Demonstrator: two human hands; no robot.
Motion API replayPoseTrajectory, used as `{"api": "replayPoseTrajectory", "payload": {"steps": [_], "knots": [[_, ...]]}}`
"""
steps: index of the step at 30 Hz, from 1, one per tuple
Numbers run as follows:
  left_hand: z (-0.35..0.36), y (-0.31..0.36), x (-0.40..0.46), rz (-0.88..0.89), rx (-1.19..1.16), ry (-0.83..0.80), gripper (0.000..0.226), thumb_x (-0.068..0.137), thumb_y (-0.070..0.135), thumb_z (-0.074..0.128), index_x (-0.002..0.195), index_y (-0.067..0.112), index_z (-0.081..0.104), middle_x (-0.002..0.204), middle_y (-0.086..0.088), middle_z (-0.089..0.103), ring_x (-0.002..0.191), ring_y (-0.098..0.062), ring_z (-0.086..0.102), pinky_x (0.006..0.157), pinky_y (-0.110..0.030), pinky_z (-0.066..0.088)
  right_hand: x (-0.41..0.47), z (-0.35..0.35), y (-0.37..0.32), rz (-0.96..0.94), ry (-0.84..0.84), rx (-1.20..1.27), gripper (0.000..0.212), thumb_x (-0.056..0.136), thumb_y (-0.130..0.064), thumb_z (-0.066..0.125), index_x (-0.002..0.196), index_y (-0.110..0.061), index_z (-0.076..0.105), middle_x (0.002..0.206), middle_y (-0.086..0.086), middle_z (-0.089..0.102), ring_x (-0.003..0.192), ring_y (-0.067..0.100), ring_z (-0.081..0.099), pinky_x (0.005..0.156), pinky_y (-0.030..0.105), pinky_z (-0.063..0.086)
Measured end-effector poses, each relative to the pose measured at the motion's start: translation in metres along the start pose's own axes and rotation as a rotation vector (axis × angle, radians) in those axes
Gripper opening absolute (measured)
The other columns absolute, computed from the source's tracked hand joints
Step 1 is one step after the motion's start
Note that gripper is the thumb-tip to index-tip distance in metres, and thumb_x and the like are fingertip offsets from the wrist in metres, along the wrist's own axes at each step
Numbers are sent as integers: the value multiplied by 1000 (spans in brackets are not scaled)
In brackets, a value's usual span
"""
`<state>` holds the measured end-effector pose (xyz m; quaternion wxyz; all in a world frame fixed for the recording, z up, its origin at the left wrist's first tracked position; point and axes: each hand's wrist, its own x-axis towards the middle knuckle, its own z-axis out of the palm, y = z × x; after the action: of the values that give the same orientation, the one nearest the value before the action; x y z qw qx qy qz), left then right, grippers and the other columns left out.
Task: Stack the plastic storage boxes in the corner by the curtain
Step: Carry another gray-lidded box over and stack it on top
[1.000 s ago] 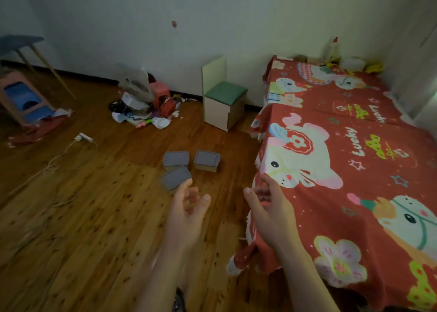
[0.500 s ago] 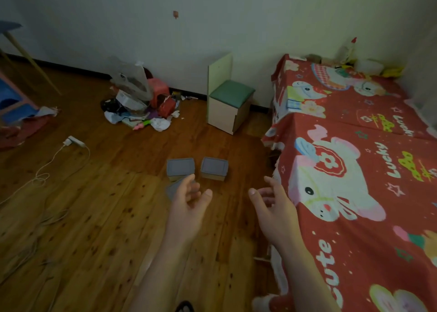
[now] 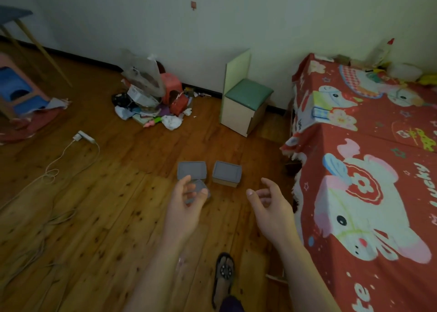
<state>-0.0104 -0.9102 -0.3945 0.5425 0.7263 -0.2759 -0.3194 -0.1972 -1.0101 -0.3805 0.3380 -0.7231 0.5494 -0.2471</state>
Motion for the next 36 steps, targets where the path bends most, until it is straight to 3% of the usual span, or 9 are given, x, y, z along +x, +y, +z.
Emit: {"api": "replayPoseTrajectory", "payload": {"steps": [9, 14, 22, 28, 36], "knots": [[19, -7, 102, -59, 62, 36, 52, 89, 49, 62, 136, 40, 41, 119, 21, 55, 99, 18, 51, 69, -7, 41, 119, 44, 5, -6, -70, 39, 67, 89, -62, 55, 145, -26, 41, 98, -18, 60, 87, -3, 59, 63, 13, 45], [45, -7, 177, -134, 75, 68, 50, 88, 50, 62, 134, 41, 44, 115, 20, 57, 95, 22, 51, 71, -12, 39, 202, 68, 18, 39, -194, 56, 66, 90, -59, 57, 145, -26, 42, 100, -17, 60, 90, -1, 59, 69, 14, 46], [62, -23, 261, -208, 45, 174, 46, 90, 47, 61, 133, 39, 46, 112, 20, 59, 93, 21, 51, 70, -10, 38, 305, 115, 41, 41, -328, -32, 67, 91, -59, 55, 146, -23, 42, 117, -8, 58, 100, 2, 54, 73, 14, 41], [60, -71, 314, -327, 48, 217, 46, 91, 47, 60, 134, 40, 43, 110, 19, 59, 95, 17, 52, 69, -12, 37, 355, 171, 59, 58, -394, -74, 66, 92, -58, 54, 146, -22, 41, 136, -1, 51, 118, 11, 53, 85, 23, 45], [52, -172, 384, -481, 68, 178, 51, 93, 42, 57, 140, 30, 41, 113, 12, 59, 98, 6, 52, 70, -13, 35, 399, 259, 101, 77, -452, -224, 66, 94, -55, 52, 147, -18, 40, 142, 5, 48, 123, 21, 52, 88, 29, 45]]}}
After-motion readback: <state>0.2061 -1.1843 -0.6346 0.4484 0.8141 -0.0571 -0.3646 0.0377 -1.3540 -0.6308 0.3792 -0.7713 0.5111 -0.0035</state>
